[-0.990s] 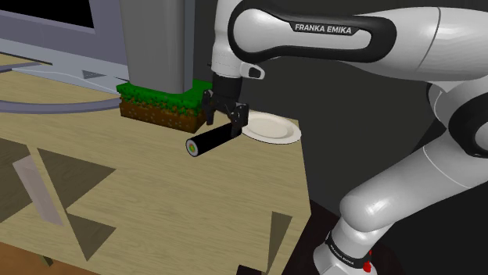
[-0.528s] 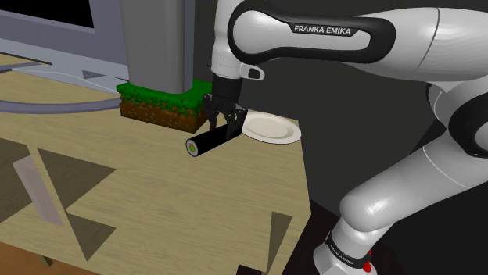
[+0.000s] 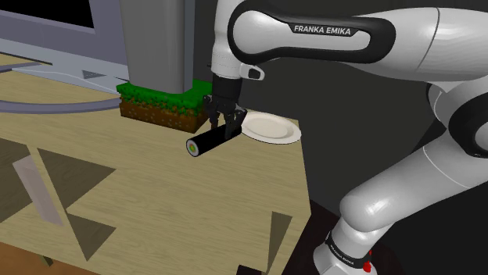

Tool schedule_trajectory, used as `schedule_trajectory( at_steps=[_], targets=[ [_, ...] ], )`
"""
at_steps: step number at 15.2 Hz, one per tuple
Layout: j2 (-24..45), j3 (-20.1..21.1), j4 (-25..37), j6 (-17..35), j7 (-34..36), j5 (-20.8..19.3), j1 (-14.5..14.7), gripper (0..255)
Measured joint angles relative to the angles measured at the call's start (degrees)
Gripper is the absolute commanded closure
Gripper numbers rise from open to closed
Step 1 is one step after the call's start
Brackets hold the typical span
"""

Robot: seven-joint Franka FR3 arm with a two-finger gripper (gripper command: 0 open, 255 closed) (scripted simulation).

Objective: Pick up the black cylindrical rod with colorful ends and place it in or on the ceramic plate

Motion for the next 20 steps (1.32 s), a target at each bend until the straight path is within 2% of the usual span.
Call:
schedule_trajectory(
  at_steps=[6, 18, 20],
  targets=[
    [0.5, -0.3, 3.2, -2.8, 0.2, -0.4, -0.3, 255],
    [3.7, 0.1, 15.1, -11.9, 1.9, -2.2, -1.0, 255],
    [2.6, -1.6, 14.6, -12.6, 0.0, -1.9, -1.4, 255]
  ],
)
